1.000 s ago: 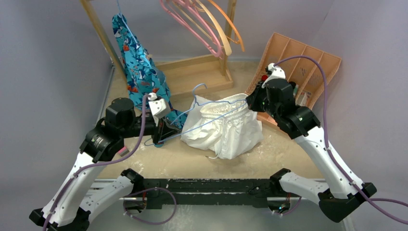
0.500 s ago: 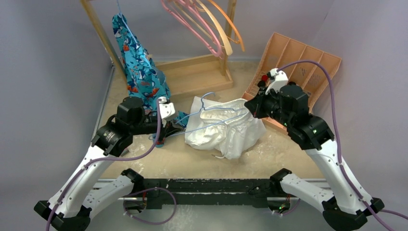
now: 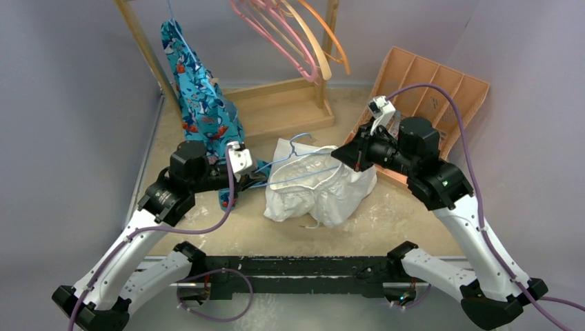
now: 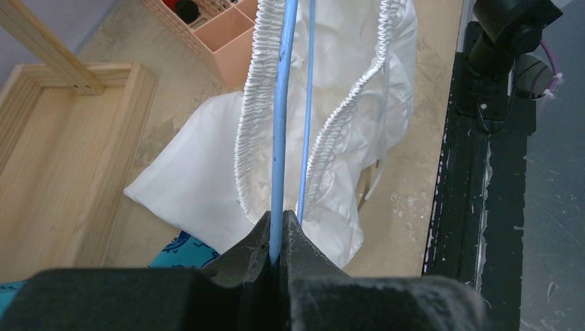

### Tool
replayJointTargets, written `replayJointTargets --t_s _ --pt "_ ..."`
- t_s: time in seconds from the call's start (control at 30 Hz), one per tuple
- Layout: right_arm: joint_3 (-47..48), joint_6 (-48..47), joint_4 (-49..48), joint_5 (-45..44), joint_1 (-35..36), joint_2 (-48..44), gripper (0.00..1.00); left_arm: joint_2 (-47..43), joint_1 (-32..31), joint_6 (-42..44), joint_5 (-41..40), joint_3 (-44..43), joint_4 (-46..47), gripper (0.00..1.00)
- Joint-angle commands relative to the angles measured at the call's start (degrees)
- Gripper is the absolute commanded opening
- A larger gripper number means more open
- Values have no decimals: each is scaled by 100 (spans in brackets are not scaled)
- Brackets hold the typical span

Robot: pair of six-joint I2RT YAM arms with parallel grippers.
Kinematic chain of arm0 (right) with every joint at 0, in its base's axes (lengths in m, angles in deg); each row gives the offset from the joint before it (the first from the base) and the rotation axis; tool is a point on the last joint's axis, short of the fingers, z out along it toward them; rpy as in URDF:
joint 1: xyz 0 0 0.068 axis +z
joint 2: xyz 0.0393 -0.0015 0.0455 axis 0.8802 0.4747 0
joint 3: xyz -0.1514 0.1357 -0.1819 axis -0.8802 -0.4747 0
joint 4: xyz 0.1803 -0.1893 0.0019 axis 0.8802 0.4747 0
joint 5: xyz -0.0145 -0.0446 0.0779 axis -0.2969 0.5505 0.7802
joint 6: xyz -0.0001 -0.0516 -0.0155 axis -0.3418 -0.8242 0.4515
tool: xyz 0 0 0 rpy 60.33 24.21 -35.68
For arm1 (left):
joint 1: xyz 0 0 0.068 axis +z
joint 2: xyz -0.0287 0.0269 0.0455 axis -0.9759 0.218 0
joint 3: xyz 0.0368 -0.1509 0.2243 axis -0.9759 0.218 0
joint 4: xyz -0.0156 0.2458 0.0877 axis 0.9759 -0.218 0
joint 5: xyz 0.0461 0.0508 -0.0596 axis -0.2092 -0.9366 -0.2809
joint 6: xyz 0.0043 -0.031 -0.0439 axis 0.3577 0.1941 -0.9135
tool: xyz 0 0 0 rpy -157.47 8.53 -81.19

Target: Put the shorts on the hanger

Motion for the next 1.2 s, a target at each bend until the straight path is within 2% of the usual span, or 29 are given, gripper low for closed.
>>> replayJointTargets --t_s 0.0,0.47,0.67,0.8,0.9,1.0,1.17 --pt "174 379 -897 557 1 -80 0 -149 -15 122 195 60 862 0" --pt "-40 1385 -2155 1345 3 126 1 -179 -13 -273 54 397 1712 0" --pt "-407 1546 -2705 1666 8 97 16 -138 -11 -403 161 410 1991 0" --pt "-444 891 -2785 1979 7 14 37 -249 -13 -568 351 580 2340 0" --pt "-334 -59 -2333 2132 4 -1 49 -373 -13 -888 533 780 2818 0" --pt "-46 -725 -1814 2066 9 -1 55 -477 -13 -1156 618 941 3200 0" --pt "543 -1821 -1115 2240 4 -178 61 -581 -13 -1211 730 994 3265 0"
